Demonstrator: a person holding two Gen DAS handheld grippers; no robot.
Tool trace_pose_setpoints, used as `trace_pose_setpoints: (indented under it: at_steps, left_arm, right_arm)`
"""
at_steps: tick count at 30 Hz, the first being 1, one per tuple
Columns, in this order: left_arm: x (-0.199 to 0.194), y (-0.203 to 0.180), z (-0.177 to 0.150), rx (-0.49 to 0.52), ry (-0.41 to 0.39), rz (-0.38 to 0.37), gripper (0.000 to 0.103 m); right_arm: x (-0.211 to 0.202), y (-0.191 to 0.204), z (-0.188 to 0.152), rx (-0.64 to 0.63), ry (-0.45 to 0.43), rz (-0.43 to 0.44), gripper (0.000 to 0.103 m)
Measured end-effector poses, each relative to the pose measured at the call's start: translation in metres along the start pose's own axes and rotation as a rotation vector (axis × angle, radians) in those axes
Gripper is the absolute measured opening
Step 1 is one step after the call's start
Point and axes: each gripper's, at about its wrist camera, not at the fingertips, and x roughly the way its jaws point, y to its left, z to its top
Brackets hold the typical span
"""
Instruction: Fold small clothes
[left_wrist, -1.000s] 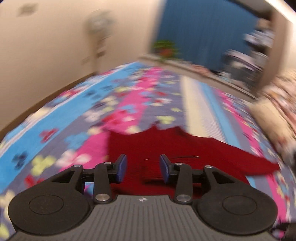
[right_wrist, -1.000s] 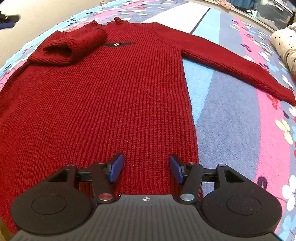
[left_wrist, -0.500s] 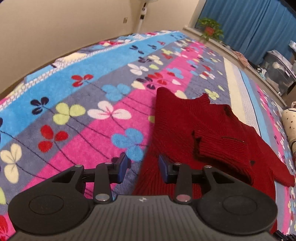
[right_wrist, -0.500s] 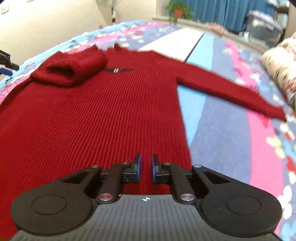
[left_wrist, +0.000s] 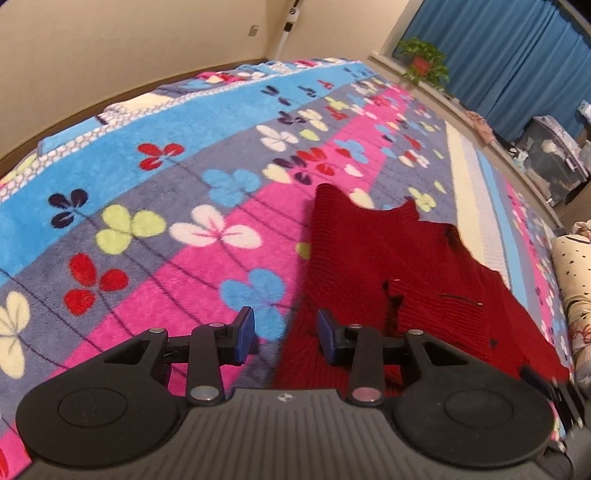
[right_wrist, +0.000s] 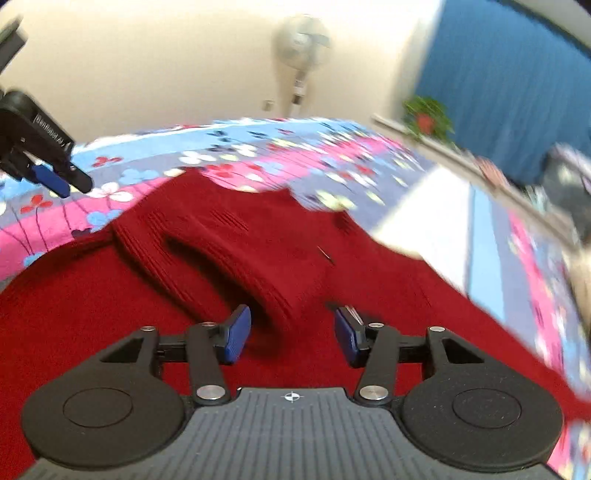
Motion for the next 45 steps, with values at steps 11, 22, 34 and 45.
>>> trace_pose_setpoints:
  at_steps: [11, 22, 34, 45]
  left_arm:
    - [0.003, 0.018, 0.009, -0.034, 0.011, -0.013, 0.042]
    - [0.019, -0.023, 0.003, 0.065, 0.03, -0.046, 0.042]
    - [0.07, -0.069, -0.018, 0.282, 0.081, -0.003, 0.042]
    - [0.077, -0.083, -0.02, 0.363, 0.08, 0.062, 0.045]
  right_arm:
    - [0.07, -0.005, 0.054, 0.002, -0.024, -0.142, 0.013]
    - [0.09, -0.169, -0.075, 0.991, 0.072, -0.177, 0.028]
    - [0.044, -0.222, -0.121, 0.943, 0.03, -0.226, 0.032]
    - [0.01, -0.337, -0.215, 1.119, 0.039, -0.391, 0.047]
